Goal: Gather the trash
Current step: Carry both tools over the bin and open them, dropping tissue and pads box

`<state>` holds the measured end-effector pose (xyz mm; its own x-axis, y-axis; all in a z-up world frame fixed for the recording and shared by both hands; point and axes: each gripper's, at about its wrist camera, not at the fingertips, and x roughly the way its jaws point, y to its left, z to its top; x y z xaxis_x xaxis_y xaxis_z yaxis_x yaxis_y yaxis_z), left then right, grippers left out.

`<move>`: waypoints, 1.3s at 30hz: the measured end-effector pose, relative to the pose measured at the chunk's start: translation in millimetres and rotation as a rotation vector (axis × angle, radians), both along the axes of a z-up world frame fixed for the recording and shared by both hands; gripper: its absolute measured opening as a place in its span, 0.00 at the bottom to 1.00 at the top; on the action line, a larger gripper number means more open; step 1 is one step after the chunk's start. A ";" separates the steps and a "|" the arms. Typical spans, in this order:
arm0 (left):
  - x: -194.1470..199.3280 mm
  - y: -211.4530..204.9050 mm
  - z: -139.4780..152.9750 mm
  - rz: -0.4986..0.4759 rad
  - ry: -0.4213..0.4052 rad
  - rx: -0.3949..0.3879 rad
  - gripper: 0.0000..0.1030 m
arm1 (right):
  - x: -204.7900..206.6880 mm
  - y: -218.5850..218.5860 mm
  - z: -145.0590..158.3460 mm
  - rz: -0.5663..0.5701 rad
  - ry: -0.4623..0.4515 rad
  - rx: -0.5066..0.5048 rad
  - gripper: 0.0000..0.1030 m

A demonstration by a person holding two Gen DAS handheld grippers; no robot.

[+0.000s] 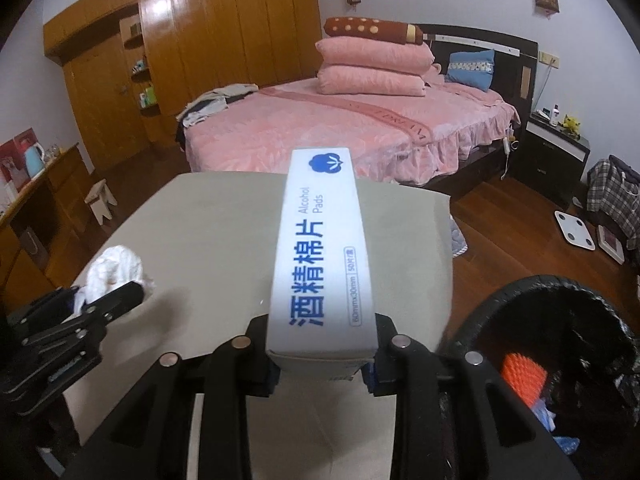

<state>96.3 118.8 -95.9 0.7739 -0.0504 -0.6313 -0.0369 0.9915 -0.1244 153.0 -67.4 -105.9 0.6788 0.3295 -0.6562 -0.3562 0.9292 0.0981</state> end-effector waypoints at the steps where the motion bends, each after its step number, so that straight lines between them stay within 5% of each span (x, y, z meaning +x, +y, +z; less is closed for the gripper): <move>1: -3.0 -4.3 3.3 -0.008 -0.007 0.002 0.34 | -5.4 -4.0 3.4 0.002 -0.003 0.003 0.30; 23: -34.8 -111.4 39.0 -0.209 -0.101 0.005 0.34 | -64.8 -112.8 34.3 -0.127 -0.068 0.060 0.30; 39: -14.3 -205.6 36.5 -0.417 -0.114 0.006 0.34 | -74.0 -202.7 27.9 -0.289 -0.070 0.043 0.30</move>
<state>82.0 -86.8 -59.3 0.7527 -0.3702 -0.5445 0.3807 0.9194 -0.0988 79.0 -270.0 -78.0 0.7915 0.1423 -0.5943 -0.0849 0.9887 0.1236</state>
